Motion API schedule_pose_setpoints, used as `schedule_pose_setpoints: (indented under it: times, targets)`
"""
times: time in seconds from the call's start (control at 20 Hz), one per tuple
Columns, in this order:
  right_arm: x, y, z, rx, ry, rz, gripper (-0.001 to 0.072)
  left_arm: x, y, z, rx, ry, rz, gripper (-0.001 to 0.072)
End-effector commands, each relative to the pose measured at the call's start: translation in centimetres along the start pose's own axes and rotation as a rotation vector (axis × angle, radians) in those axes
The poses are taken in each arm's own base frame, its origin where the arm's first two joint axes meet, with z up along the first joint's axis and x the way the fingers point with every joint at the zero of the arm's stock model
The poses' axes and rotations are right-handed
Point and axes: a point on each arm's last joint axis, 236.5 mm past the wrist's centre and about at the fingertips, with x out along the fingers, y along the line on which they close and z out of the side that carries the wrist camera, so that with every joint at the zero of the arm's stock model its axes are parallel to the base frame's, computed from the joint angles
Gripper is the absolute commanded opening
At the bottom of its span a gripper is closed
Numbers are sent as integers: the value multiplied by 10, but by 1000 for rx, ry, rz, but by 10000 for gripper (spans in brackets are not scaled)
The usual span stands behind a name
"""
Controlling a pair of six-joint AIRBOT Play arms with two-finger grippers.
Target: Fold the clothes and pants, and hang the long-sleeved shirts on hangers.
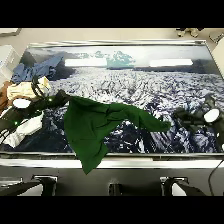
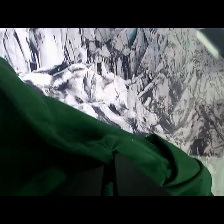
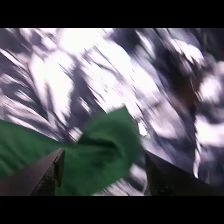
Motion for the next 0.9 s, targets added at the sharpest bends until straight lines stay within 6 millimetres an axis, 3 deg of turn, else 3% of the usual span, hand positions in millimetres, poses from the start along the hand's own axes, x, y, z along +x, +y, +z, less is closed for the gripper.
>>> schedule_pose_setpoints:
  times: [0.0, 0.1, 0.25, 0.4, 0.5, 0.6, 0.7, 0.85]
  targets:
    - [-17, 26, 13, -120, 62, 42, 643, 1, 5, -17, -15, 80, -7, 31]
    - [-10, 39, -27, -144, 246, 119, 679, 0, 6, -23, -4, 105, -6, 31]
    - [15, 75, -107, -86, 508, 325, 692, -1, 5, -27, -5, 123, -12, 31]
    - [46, 105, -163, -155, 589, 359, 692, -1, 3, -33, -5, 150, -22, 31]
    - [61, 122, -170, -184, 541, 360, 690, -2, 1, -38, -5, 171, -29, 31]
    - [69, 132, -163, -172, 484, 371, 688, -3, 0, -40, -5, 179, -31, 31]
    - [75, 134, -153, -153, 438, 369, 688, -3, 1, -40, 3, 178, -32, 30]
    - [84, 134, -158, -100, 470, 372, 667, -2, 1, -40, 35, 178, -34, 31]
